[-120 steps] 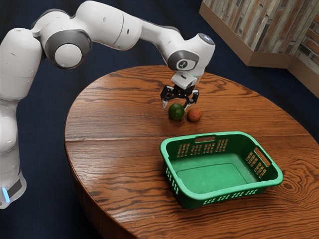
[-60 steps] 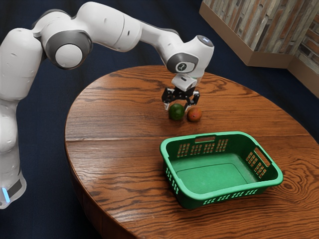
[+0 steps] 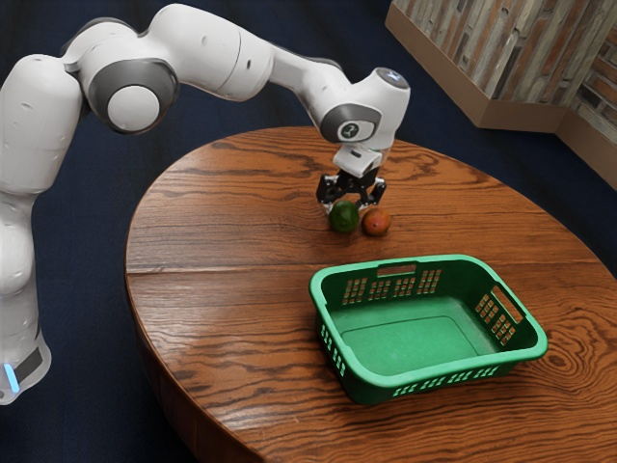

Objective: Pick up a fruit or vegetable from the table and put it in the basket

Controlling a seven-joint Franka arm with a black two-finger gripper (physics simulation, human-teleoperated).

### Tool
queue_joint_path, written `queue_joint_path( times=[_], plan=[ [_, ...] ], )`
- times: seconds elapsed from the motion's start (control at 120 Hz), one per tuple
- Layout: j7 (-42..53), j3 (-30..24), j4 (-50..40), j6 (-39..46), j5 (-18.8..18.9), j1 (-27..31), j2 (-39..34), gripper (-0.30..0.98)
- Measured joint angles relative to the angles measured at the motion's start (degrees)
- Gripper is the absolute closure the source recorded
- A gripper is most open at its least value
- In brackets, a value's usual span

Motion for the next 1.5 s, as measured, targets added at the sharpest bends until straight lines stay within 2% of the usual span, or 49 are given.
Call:
queue_joint_path(
  times=[0.667, 1.15, 1.5],
  plan=[
    [-1.5, -2.4, 4.1, 0.5, 0.3, -0.2, -0.8, 0.42],
    [-2.0, -4.7, 11.2, -3.7, 1.1, -0.3, -0.9, 0.43],
    [-2.9, -8.9, 14.8, -7.2, 2.2, -0.3, -1.8, 0.42]
  ],
)
